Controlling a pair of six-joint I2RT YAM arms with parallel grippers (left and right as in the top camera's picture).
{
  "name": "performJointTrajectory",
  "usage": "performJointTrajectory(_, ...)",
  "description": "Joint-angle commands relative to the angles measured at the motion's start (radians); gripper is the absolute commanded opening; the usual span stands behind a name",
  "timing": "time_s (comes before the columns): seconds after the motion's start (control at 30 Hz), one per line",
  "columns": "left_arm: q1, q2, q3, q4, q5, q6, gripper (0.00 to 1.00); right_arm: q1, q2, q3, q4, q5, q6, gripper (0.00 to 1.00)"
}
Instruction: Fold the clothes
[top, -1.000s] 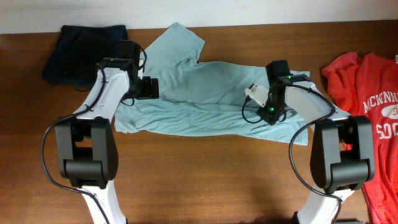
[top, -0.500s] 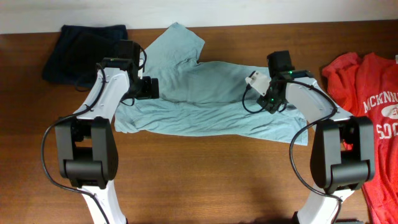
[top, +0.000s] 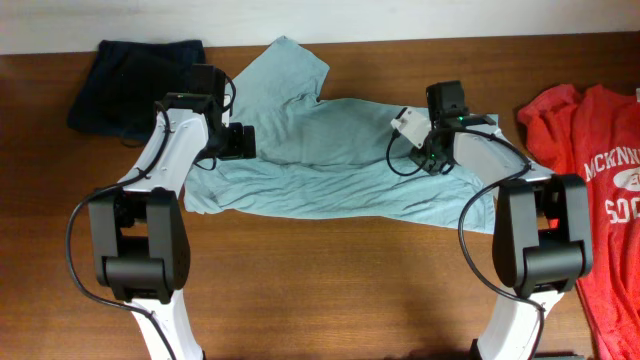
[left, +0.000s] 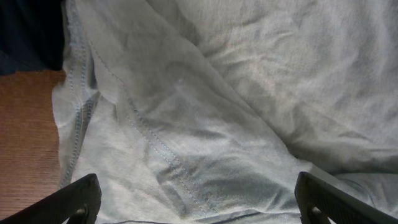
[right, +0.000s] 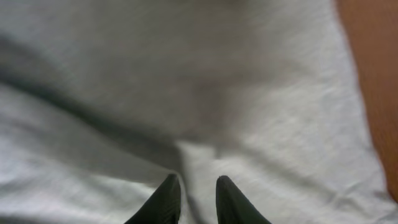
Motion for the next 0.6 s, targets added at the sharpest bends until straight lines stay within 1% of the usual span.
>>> performJointTrajectory(0.0,0.007,-0.024,0.014,0.001,0.007,0.006,0.99,-0.017,-0.003,0.031,0.089,0.12,0.153,0.32)
performJointTrajectory(0.07,0.007,-0.024,0.014,0.001,0.007,0.006,0.99,-0.016,-0.021,0.061,0.103,0.185,0.229,0.39)
performJointTrajectory(0.13,0.007,-0.024,0.014,0.001,0.007,0.006,0.99,-0.016,-0.042,0.106,0.081,0.196,0.286,0.47)
performJointTrajectory(0.17,0.007,-0.024,0.014,0.001,0.007,0.006,0.99,-0.016,-0.053,0.132,0.054,0.196,0.311,0.49)
performJointTrajectory(0.23,0.007,-0.024,0.014,0.001,0.007,0.006,0.99,-0.017,-0.069,0.179,-0.021,0.198,0.349,0.5)
performJointTrajectory(0.3,0.007,-0.024,0.014,0.001,0.007,0.006,0.99,-0.017,-0.08,0.225,-0.14,0.209,0.422,0.5)
performJointTrajectory(0.4,0.007,-0.024,0.014,0.001,0.007,0.006,0.99,-0.029,-0.084,0.298,-0.429,0.209,0.603,0.49)
performJointTrajectory(0.43,0.007,-0.024,0.014,0.001,0.007,0.006,0.99,-0.039,-0.084,0.301,-0.521,0.197,0.659,0.4)
performJointTrajectory(0.47,0.007,-0.024,0.014,0.001,0.007,0.006,0.99,-0.049,-0.084,0.3,-0.581,0.174,0.689,0.35)
performJointTrajectory(0.5,0.007,-0.024,0.014,0.001,0.007,0.006,0.99,-0.066,-0.082,0.289,-0.655,0.108,0.732,0.24)
performJointTrajectory(0.57,0.006,-0.024,0.014,0.001,0.007,0.006,0.99,-0.092,-0.082,0.254,-0.71,0.022,0.767,0.1)
